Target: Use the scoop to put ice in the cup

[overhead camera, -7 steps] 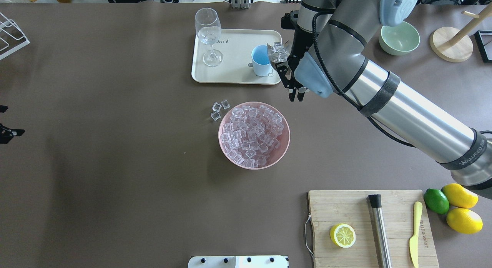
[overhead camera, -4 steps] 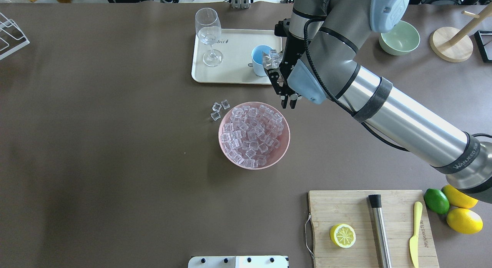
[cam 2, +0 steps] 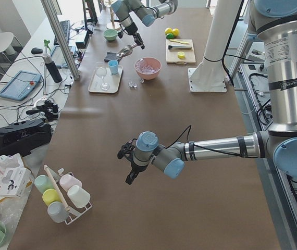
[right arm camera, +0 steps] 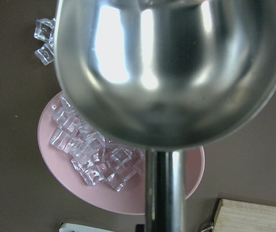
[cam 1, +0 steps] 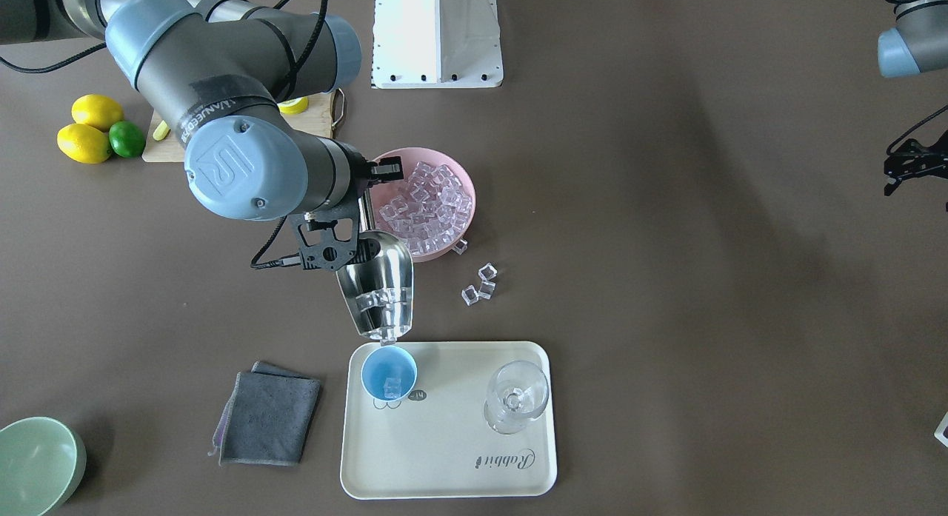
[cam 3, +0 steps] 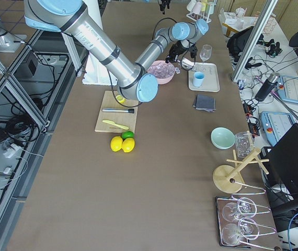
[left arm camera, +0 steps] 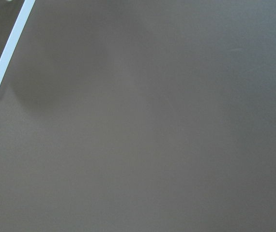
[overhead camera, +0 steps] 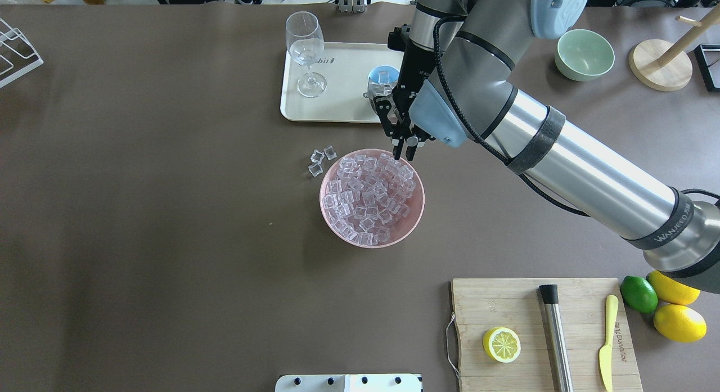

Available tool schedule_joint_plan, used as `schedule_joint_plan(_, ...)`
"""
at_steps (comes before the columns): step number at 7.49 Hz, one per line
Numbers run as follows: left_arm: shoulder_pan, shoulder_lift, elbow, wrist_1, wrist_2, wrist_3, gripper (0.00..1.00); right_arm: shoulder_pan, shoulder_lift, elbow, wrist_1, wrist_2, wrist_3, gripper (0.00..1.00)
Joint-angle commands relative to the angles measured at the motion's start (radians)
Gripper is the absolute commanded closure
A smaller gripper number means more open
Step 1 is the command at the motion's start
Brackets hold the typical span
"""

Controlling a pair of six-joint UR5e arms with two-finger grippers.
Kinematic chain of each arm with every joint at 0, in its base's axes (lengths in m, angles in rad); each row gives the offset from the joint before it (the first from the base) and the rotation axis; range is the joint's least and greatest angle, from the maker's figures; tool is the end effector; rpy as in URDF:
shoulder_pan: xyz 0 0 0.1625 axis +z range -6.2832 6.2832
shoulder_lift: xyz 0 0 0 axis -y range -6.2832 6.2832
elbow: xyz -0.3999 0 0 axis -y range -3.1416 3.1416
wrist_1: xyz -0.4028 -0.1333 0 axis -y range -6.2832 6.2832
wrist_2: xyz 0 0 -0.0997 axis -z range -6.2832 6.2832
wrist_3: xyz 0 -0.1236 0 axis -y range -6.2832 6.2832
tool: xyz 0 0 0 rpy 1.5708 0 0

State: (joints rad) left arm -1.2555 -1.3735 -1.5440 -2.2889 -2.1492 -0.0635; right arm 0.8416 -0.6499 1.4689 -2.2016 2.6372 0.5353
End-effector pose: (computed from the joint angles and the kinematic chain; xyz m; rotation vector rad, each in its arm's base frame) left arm 0.0774 -0.4493 0.6880 0.3669 0.6503 0.3829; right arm -0.4494 -0.5406 0.1503 -0.4927 -0.9611 -0.2751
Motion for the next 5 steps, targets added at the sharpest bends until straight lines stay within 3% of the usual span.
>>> schedule_joint_plan(1, -0.004, -0.009, -0.004, 0.095, -0.004, 0.001, 0.02, 0.001, -0.014, 0.014, -0.004, 0.024, -0.001, 1.00)
schedule_joint_plan(4, -0.034, -0.009, -0.007, 0.155, -0.021, -0.004, 0.02, 0.001, -0.019, 0.013, -0.009, 0.061, -0.001, 1.00)
schedule_joint_plan(5, -0.074, -0.009, -0.007, 0.205, -0.114, -0.009, 0.02, 0.004, -0.022, 0.011, -0.015, 0.091, -0.001, 1.00)
